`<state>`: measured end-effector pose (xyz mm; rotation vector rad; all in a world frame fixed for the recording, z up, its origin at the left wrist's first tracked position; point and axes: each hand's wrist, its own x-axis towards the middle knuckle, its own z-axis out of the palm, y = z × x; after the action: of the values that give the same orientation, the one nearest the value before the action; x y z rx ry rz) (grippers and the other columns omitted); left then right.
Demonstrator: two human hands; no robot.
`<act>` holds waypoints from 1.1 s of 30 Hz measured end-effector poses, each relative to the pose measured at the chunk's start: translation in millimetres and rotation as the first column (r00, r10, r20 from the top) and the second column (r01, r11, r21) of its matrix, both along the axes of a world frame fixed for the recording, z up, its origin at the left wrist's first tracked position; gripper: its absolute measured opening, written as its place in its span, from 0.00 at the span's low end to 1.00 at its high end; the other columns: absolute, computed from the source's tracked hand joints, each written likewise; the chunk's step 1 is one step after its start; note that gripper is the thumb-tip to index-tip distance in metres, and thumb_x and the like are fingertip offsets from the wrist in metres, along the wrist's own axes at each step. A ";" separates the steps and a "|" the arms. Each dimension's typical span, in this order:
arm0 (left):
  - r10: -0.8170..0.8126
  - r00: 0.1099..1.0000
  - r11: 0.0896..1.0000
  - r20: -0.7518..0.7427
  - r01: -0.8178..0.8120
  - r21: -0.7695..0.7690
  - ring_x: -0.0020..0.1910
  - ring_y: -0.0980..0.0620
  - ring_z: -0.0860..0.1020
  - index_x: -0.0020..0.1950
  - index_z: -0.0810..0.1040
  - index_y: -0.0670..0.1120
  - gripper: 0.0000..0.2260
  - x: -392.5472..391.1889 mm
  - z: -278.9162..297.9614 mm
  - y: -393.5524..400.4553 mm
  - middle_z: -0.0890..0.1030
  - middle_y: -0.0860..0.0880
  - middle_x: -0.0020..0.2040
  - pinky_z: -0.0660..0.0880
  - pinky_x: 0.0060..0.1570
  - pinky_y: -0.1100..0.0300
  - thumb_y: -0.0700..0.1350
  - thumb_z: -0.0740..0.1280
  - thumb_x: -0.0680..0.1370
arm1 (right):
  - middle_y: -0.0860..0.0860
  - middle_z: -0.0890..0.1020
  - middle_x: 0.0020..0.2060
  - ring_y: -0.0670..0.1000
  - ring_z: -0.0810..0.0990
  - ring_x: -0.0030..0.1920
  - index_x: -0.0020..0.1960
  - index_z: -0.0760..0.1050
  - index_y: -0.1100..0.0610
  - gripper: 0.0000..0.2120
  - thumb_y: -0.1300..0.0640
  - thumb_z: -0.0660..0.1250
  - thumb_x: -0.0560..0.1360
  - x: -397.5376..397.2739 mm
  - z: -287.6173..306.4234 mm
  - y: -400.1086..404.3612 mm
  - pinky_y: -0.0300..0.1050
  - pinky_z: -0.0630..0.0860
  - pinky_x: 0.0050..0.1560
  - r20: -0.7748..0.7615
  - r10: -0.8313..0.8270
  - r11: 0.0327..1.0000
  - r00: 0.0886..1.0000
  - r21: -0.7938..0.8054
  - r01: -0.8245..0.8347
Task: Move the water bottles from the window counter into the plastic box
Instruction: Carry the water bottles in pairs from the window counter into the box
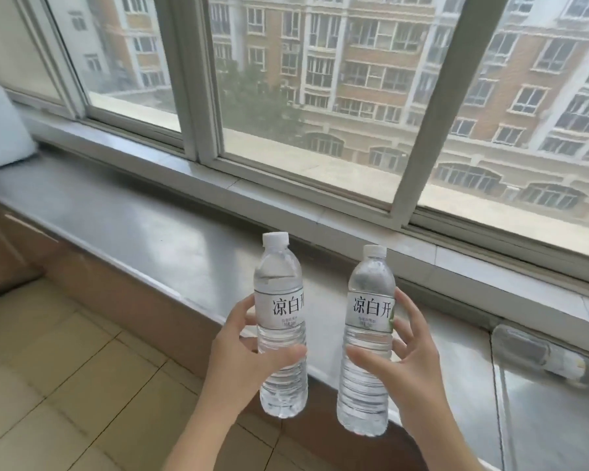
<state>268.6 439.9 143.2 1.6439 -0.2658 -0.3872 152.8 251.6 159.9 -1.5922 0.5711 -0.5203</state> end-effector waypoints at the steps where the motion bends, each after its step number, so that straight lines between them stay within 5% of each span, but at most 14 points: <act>1: 0.035 0.999 0.999 0.001 -0.035 -0.001 0.45 0.55 0.85 0.66 0.73 0.59 0.42 5.8 -0.8 20.7 0.82 0.57 0.53 0.81 0.48 0.52 0.48 0.85 0.55 | 0.48 0.80 0.55 0.47 0.82 0.51 0.67 0.66 0.35 0.49 0.68 0.81 0.57 13.1 -0.9 16.9 0.49 0.81 0.45 0.000 0.045 0.999 0.999 0.001 -0.045; 9: 0.299 0.954 0.954 0.023 -0.298 -0.034 0.42 0.51 0.86 0.61 0.76 0.59 0.37 44.0 13.0 207.5 0.83 0.52 0.50 0.80 0.36 0.62 0.45 0.82 0.54 | 0.51 0.81 0.54 0.48 0.85 0.44 0.67 0.67 0.37 0.49 0.71 0.81 0.56 117.9 5.3 185.2 0.45 0.81 0.40 0.025 0.363 0.932 0.932 0.008 -0.363; 13: 0.425 0.904 0.905 0.038 -0.425 -0.015 0.42 0.62 0.84 0.61 0.75 0.61 0.36 53.0 22.0 303.8 0.81 0.56 0.52 0.76 0.33 0.71 0.45 0.80 0.56 | 0.51 0.84 0.51 0.52 0.86 0.43 0.68 0.66 0.39 0.49 0.73 0.79 0.57 160.2 11.9 273.3 0.55 0.82 0.43 0.037 0.502 0.864 0.864 0.025 -0.503; 19: 0.629 0.776 0.777 0.059 -0.629 -0.013 0.41 0.61 0.84 0.59 0.77 0.60 0.33 52.6 24.0 427.6 0.82 0.58 0.51 0.77 0.34 0.69 0.37 0.82 0.61 | 0.50 0.84 0.50 0.53 0.86 0.44 0.67 0.67 0.39 0.47 0.71 0.80 0.57 213.8 11.5 396.5 0.54 0.82 0.43 0.042 0.674 0.737 0.738 0.022 -0.675; 25: 0.792 0.607 0.610 0.058 -0.791 -0.051 0.44 0.55 0.86 0.61 0.77 0.61 0.36 49.1 16.8 513.5 0.82 0.60 0.55 0.79 0.43 0.60 0.50 0.80 0.53 | 0.50 0.83 0.50 0.50 0.85 0.45 0.67 0.68 0.38 0.47 0.71 0.80 0.58 260.1 11.5 503.4 0.54 0.82 0.45 0.024 0.843 0.537 0.537 -0.016 -0.843; 28: 0.857 0.512 0.515 0.060 -0.856 -0.049 0.43 0.54 0.86 0.61 0.77 0.60 0.36 52.2 13.1 548.7 0.82 0.60 0.54 0.79 0.40 0.64 0.51 0.80 0.53 | 0.50 0.83 0.51 0.51 0.85 0.46 0.65 0.68 0.36 0.46 0.71 0.79 0.59 286.1 8.8 550.7 0.56 0.82 0.45 0.013 0.901 0.433 0.433 -0.027 -0.901; 31: 0.913 0.404 0.406 0.056 -0.913 -0.033 0.47 0.51 0.86 0.61 0.77 0.62 0.37 64.1 7.4 585.7 0.82 0.57 0.57 0.81 0.49 0.53 0.52 0.82 0.53 | 0.50 0.83 0.50 0.51 0.85 0.46 0.65 0.68 0.35 0.45 0.70 0.79 0.60 317.0 5.0 599.1 0.58 0.81 0.46 0.008 0.942 0.336 0.336 -0.039 -0.941; 33: 0.945 0.326 0.327 0.041 -0.944 -0.037 0.47 0.52 0.86 0.61 0.77 0.62 0.37 74.0 6.5 610.1 0.82 0.56 0.57 0.81 0.48 0.54 0.51 0.82 0.53 | 0.50 0.83 0.51 0.52 0.85 0.46 0.65 0.68 0.36 0.45 0.70 0.80 0.59 339.4 2.3 633.0 0.61 0.81 0.48 0.009 0.960 0.279 0.279 -0.040 -0.960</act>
<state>342.7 1050.0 149.7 1.5129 0.7016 0.5989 492.2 884.6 162.2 -1.6239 -0.5282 0.4203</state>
